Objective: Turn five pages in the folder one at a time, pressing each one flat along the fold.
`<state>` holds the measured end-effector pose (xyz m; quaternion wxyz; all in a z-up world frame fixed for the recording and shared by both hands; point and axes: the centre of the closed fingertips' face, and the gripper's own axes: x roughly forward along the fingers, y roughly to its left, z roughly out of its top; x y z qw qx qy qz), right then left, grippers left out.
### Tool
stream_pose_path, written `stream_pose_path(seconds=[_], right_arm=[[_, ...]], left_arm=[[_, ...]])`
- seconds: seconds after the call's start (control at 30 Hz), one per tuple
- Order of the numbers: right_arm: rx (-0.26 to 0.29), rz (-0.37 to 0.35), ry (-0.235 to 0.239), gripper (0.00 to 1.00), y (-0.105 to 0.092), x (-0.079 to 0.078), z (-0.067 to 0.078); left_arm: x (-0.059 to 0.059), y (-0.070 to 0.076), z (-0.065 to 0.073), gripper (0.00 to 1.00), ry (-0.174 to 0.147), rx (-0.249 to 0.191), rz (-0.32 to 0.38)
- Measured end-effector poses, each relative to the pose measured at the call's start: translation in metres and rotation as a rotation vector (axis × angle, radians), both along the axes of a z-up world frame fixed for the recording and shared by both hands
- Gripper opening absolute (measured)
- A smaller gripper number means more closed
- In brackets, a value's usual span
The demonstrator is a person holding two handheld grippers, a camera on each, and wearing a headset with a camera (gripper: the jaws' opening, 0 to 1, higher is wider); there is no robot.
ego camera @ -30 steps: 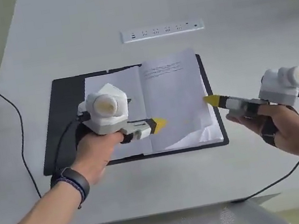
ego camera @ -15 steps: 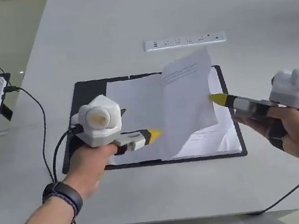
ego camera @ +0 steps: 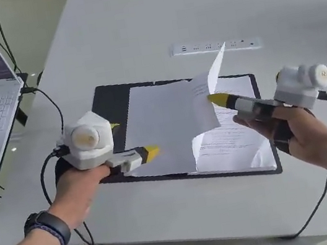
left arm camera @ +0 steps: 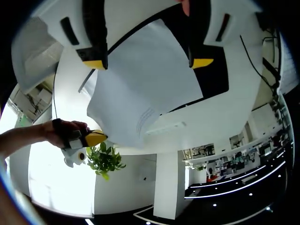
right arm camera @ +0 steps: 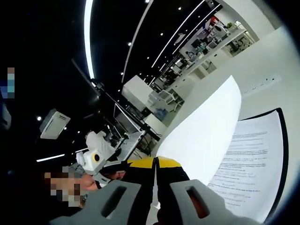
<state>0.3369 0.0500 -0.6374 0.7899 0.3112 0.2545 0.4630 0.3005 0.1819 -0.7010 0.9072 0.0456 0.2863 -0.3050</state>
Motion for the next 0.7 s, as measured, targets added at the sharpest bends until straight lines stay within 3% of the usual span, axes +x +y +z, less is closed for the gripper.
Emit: stream_pose_path(seconds=[0.27,0.7], right_arm=[[0.001,0.049,0.007,0.0,0.031,0.001,-0.001],[-0.013,0.114,0.058,0.0,0.074,0.0,-0.02]], left_arm=[[-0.009,0.013,0.013,0.7,-0.019,-0.009,0.04],[-0.02,0.027,0.012,0.7,-0.014,-0.022,0.07]])
